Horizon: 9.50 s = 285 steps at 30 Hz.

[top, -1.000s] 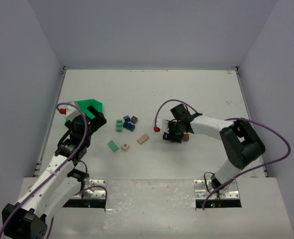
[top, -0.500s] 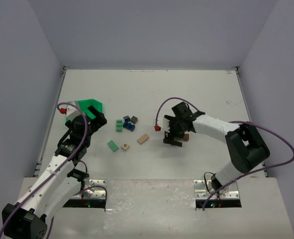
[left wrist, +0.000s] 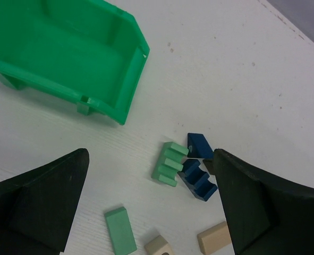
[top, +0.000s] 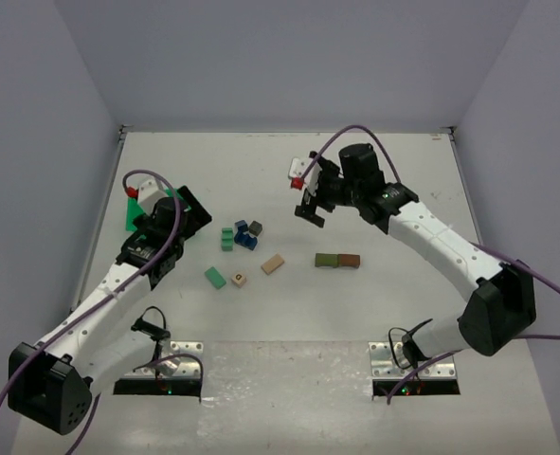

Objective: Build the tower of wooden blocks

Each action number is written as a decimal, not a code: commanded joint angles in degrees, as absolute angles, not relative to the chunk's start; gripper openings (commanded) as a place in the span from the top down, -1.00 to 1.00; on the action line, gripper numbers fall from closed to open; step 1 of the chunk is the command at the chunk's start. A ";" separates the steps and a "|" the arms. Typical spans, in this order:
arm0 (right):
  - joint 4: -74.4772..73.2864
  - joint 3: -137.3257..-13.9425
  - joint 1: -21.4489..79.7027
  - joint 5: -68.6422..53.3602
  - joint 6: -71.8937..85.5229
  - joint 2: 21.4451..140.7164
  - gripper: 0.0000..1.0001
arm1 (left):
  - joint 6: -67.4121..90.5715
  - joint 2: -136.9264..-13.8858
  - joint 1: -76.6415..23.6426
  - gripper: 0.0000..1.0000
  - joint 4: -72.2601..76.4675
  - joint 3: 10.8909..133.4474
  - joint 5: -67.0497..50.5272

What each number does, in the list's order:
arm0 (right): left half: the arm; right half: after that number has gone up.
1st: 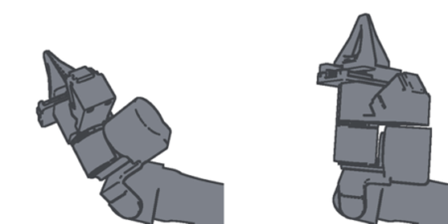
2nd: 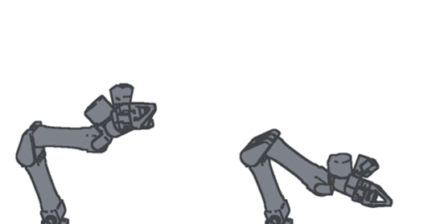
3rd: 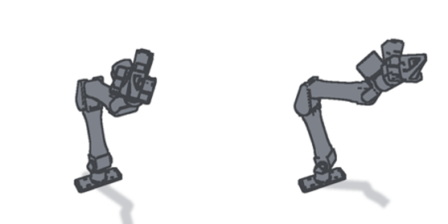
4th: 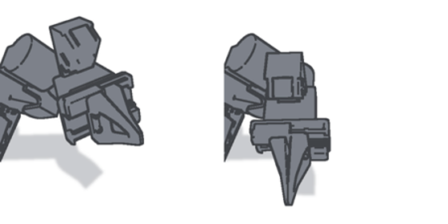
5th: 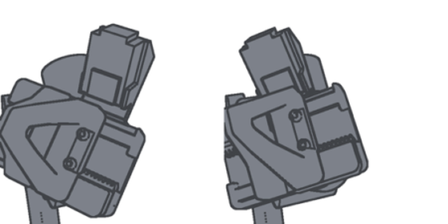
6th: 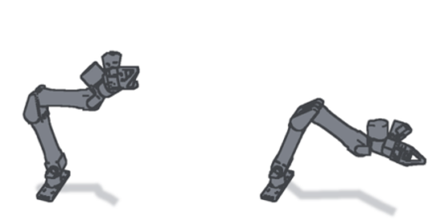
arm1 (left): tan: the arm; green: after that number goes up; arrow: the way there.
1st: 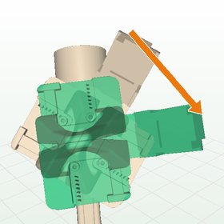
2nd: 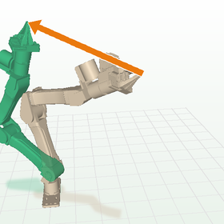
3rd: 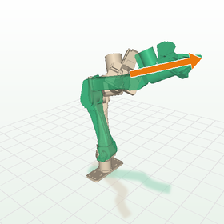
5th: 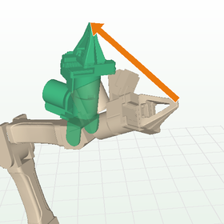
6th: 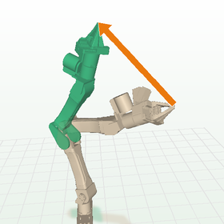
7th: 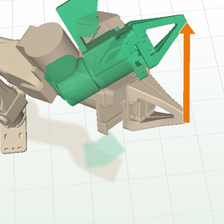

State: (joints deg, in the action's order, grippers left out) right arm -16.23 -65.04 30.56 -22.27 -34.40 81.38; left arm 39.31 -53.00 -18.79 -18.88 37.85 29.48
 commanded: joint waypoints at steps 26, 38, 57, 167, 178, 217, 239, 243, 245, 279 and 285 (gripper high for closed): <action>-6.74 -43.10 30.94 -3.67 13.59 72.22 -0.97 | 36.12 -67.03 -30.67 -1.00 -9.40 37.94 27.70; -0.02 -41.83 37.62 -5.14 6.93 77.15 -0.97 | 36.39 -67.58 -31.64 -1.00 -9.33 38.39 25.21; 6.07 -46.37 43.54 -12.30 6.18 86.22 -0.97 | 39.41 -59.62 -31.64 -1.00 -12.12 33.88 24.99; -29.77 -59.67 43.55 32.38 51.06 95.58 0.32 | 37.13 -62.67 -31.59 -1.00 -3.56 40.61 34.19; -29.31 -59.15 43.51 32.34 49.88 95.58 0.26 | 37.09 -62.93 -31.55 -1.00 -3.43 40.61 34.19; -24.11 -54.47 42.80 30.15 46.06 93.23 0.01 | 37.00 -63.81 -31.64 -1.00 -3.52 40.96 34.01; -24.26 -53.70 42.71 29.71 46.05 92.48 -0.38 | 37.00 -63.90 -31.64 -1.00 -3.87 41.22 34.37; -24.26 -53.35 42.70 29.54 46.13 91.93 -0.47 | 37.01 -63.81 -31.64 -1.00 -3.87 41.22 34.37; -24.26 -53.35 42.68 29.57 46.00 91.80 -0.50 | 37.09 -63.81 -31.59 -1.00 -3.82 41.22 34.31; -23.82 -52.47 42.63 28.02 46.40 90.27 -0.58 | 37.09 -64.07 -31.64 -1.00 -3.69 41.22 33.57; -24.17 -51.98 42.71 30.03 47.46 90.14 -0.62 | 37.05 -63.98 -31.64 -1.00 -3.69 41.22 33.31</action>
